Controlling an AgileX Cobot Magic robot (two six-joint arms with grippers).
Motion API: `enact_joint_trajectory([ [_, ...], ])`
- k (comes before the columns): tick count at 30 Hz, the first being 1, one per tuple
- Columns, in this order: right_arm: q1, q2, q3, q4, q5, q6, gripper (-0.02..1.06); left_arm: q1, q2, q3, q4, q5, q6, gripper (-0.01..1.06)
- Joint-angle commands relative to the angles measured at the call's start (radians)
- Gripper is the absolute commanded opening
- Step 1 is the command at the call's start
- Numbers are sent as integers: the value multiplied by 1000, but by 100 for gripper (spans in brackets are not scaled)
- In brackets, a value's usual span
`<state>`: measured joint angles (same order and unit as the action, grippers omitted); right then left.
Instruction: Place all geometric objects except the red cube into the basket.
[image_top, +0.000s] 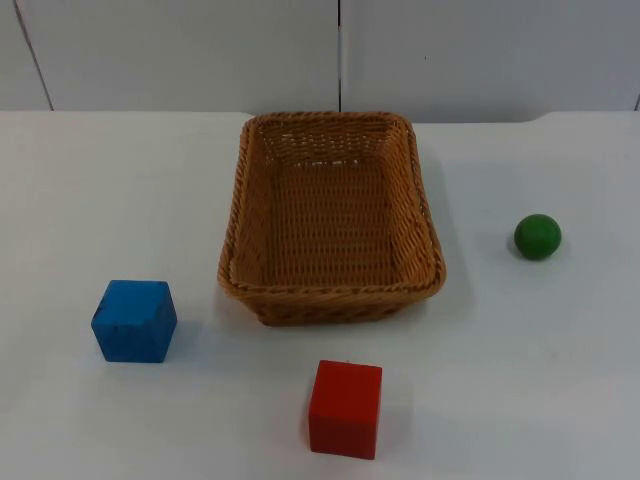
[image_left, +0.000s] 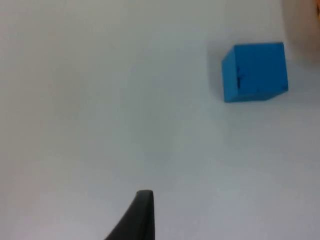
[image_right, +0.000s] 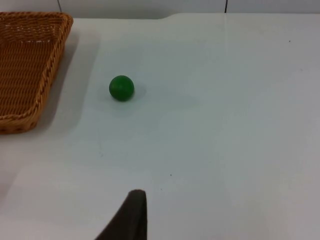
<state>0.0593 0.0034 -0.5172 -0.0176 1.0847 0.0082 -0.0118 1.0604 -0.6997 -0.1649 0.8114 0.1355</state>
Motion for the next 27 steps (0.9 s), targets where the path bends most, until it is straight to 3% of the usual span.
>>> enact_joint_trajectory([
  [1,-6,-3,1,-3,-6,0,105,2,78,-4,-60,-39,29,105],
  [4,-6,-3,1,-3,-6,0,105,-8,145,-4,-84,-70,44,105],
  [12,-6,-3,1,-3,-6,0,105,-168,356,-4,-86,-257,4,105],
  [18,-6,-3,1,-3,-6,0,105,-221,458,-4,-86,-364,-1,105],
  [21,-6,-3,1,-3,-6,0,105,-247,530,-12,-91,-468,-1,105],
  [27,-6,-3,1,-3,-6,0,105,-282,649,-67,-32,-532,-1,103],
])
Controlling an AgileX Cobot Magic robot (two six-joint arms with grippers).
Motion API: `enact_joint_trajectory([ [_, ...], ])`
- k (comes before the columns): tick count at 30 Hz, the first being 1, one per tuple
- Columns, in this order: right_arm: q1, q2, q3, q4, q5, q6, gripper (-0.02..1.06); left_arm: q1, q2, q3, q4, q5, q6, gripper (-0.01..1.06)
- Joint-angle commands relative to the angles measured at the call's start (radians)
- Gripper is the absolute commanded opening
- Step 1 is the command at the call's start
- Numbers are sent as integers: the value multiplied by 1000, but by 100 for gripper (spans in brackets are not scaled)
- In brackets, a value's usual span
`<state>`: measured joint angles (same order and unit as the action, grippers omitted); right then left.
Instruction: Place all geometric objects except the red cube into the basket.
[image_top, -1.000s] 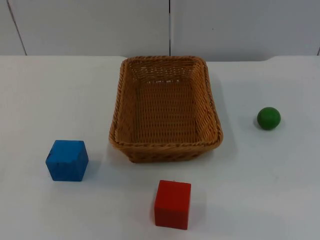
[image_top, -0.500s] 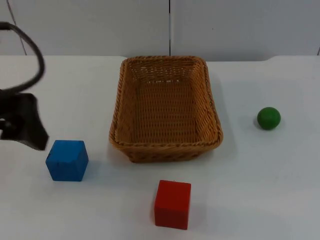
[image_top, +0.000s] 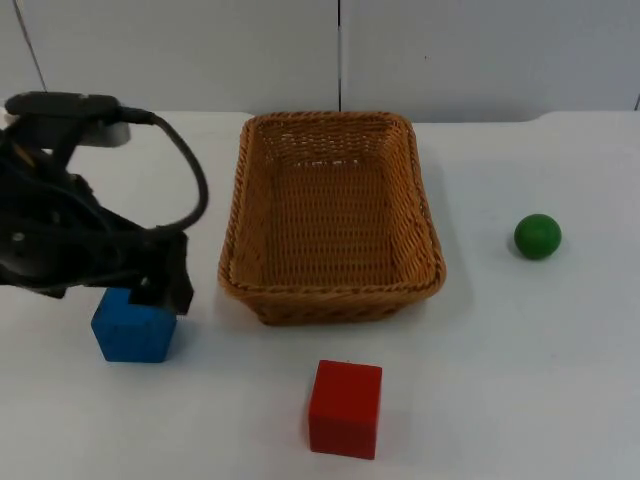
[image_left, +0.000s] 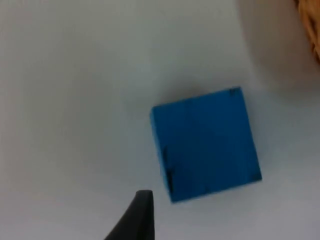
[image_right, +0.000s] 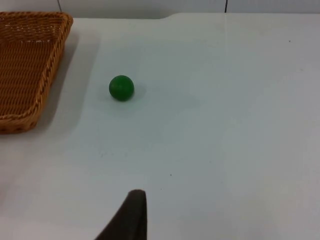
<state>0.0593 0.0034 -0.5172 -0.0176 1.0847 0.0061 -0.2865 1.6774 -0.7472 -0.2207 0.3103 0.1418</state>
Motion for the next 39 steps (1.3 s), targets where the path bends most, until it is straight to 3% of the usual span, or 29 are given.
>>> enact_joint_trajectory([
  [1,-6,-3,1,-3,-6,2,105,-8,32,-19,24,-31,-8,103],
  [6,-6,-3,1,-3,-6,2,105,-4,131,-79,83,-61,-8,96],
  [17,-6,-3,1,-3,-6,2,105,-4,231,-90,130,-144,-8,96],
  [25,-6,-3,1,-3,-6,2,105,-4,256,-90,130,-158,-8,94],
  [28,-6,-3,1,-3,-6,2,105,-4,258,-90,130,-151,-8,84],
  [29,-6,-3,1,-3,-6,2,105,-4,258,-90,130,-147,-8,75],
  [32,-6,-3,1,-3,-6,2,105,-4,253,-90,130,-106,-37,32],
  [33,-6,-3,1,-3,-6,2,105,-4,253,-90,130,-106,-37,32],
  [35,-6,-3,1,-3,-6,2,105,-4,226,-90,130,-57,-44,-1],
  [39,-6,-3,1,-3,-6,2,105,-4,154,-90,128,11,-97,0],
])
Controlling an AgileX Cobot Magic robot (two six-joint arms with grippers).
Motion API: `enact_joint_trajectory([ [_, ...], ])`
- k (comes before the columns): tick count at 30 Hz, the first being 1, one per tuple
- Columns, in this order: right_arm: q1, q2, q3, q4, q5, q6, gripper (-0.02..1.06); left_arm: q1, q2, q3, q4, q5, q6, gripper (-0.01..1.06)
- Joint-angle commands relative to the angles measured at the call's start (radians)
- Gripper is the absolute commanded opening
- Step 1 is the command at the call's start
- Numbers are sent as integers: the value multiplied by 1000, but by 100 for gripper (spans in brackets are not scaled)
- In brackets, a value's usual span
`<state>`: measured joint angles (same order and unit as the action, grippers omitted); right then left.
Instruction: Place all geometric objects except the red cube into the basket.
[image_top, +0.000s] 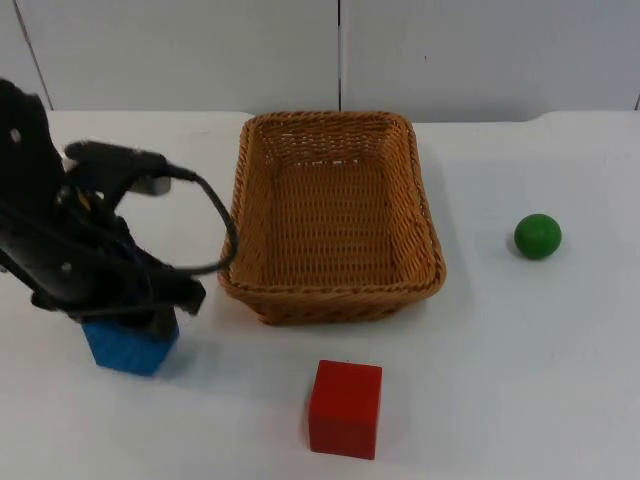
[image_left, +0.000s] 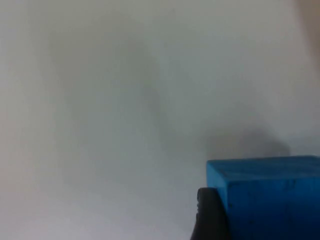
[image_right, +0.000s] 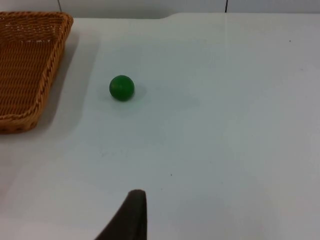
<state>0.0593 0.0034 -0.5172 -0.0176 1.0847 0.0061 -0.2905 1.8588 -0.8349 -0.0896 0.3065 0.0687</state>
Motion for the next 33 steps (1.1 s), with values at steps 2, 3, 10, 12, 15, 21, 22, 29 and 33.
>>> enact_joint_trajectory([
  [2,-6,-3,1,-3,-6,2,105,0,-100,-2,-3,61,-37,0],
  [3,-6,-3,1,-3,-6,2,105,0,-146,-2,-3,79,-44,0],
  [10,-6,-3,1,-3,-6,2,105,0,-386,-2,-6,100,-51,0],
  [12,-6,-3,1,-3,-6,2,105,0,-444,-2,2,82,-42,0],
  [15,-6,-3,1,-3,-6,2,105,0,-446,-4,2,67,-40,0],
  [21,-6,-3,1,-3,-6,2,105,-12,-368,-74,-2,55,-32,0],
  [22,-6,-3,1,-3,-6,2,105,-22,-341,-99,-2,55,-20,0],
  [29,-6,-3,1,-3,-6,2,105,-140,-123,-349,-2,100,33,0],
  [33,-6,-3,1,-3,-6,2,105,-169,11,-476,-2,161,61,0],
])
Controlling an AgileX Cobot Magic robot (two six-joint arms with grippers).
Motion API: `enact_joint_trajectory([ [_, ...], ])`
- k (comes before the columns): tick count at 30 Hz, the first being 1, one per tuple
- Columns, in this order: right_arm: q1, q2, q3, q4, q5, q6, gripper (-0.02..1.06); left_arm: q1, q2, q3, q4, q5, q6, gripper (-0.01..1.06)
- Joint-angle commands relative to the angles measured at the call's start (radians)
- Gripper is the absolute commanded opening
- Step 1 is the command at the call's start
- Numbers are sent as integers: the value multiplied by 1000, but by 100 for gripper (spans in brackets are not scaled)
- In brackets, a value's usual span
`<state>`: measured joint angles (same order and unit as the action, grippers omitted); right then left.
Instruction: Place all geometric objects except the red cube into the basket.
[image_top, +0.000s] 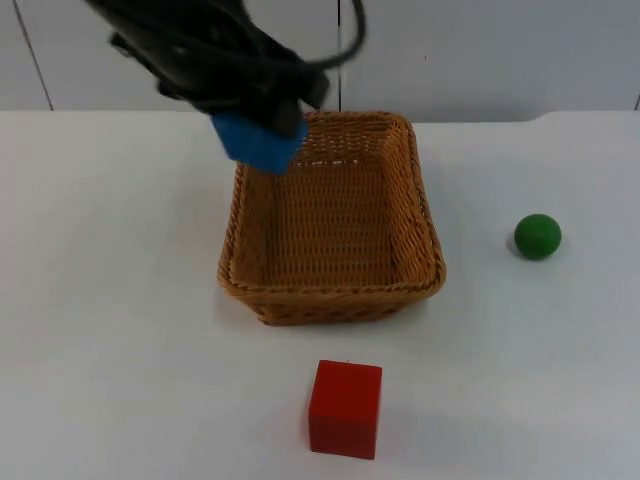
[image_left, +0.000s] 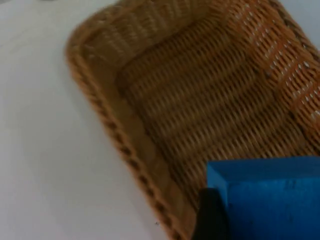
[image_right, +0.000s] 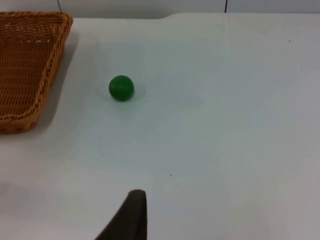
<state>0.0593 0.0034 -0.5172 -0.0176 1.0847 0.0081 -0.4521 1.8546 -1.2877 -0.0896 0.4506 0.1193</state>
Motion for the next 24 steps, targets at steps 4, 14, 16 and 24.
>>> enact_joint_trajectory([
  [4,-6,-3,1,-3,-6,0,105,-14,160,-124,0,33,29,0],
  [14,-6,-3,1,-3,-6,0,105,-72,297,-155,2,-18,82,0],
  [16,-6,-3,1,-3,-6,0,105,-72,307,-155,4,-20,82,0],
  [24,-6,-3,1,-5,-6,0,105,-72,318,-155,-42,-8,82,50],
])
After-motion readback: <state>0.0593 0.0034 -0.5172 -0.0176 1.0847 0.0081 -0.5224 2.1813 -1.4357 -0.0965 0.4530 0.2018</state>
